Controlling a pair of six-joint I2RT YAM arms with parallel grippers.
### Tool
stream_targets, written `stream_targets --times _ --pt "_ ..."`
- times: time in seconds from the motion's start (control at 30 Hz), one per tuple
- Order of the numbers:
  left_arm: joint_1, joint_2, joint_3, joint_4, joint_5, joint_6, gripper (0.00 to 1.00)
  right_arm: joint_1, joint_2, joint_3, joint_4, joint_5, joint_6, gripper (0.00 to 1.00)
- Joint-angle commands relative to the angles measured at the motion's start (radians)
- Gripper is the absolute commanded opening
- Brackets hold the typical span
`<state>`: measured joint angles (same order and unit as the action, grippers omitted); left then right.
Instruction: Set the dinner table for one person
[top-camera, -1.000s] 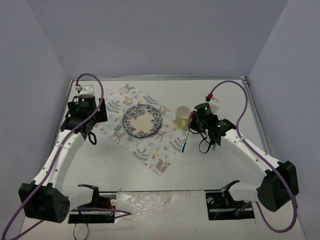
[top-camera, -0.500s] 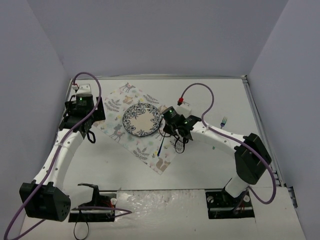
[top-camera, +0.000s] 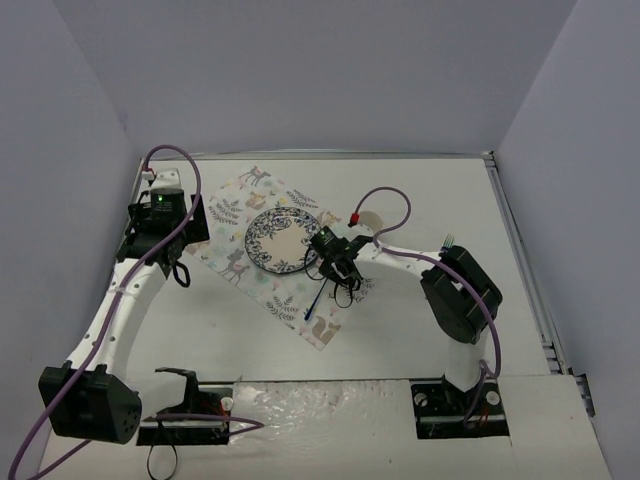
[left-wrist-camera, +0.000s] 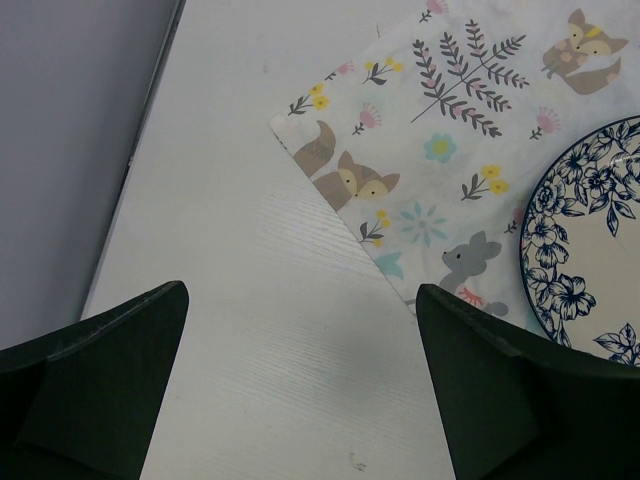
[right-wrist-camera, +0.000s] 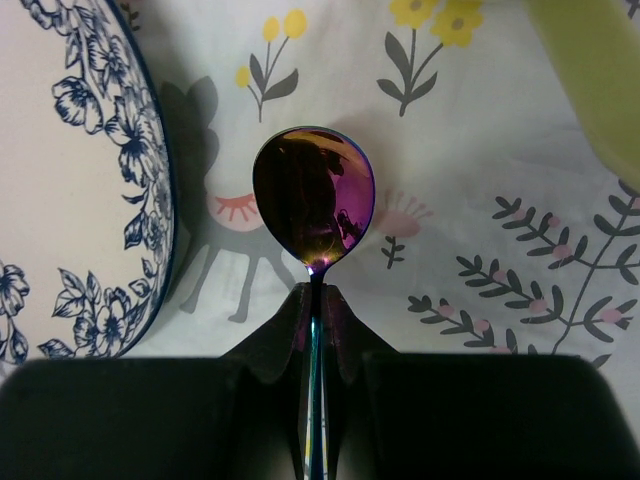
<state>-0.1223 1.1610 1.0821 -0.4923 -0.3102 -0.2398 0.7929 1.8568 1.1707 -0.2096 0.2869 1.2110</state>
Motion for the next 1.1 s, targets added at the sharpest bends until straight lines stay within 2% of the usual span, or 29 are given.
stream_targets --times 0.0,0.5,0.7,0.87,1.07 --pt "0.01 -0.017 0.015 0.04 0.002 -0.006 0.95 -0.006 -0.005 0.04 0.004 0.085 0.074 0.0" --pt "0.014 -0.014 0.016 0.038 0.019 -0.009 0.95 -0.022 0.019 0.003 0.005 0.07 0.142 0.01" --pt "0.016 -0.015 0.016 0.037 0.021 -0.009 0.95 -0.022 0.036 0.004 0.004 0.059 0.127 0.1" --pt "0.016 -0.015 0.016 0.04 0.022 -0.01 0.95 -0.021 0.03 0.007 0.006 0.049 0.114 0.24" --pt "0.018 -0.017 0.016 0.038 0.024 -0.01 0.95 0.001 -0.064 0.024 0.003 0.081 0.071 0.34"
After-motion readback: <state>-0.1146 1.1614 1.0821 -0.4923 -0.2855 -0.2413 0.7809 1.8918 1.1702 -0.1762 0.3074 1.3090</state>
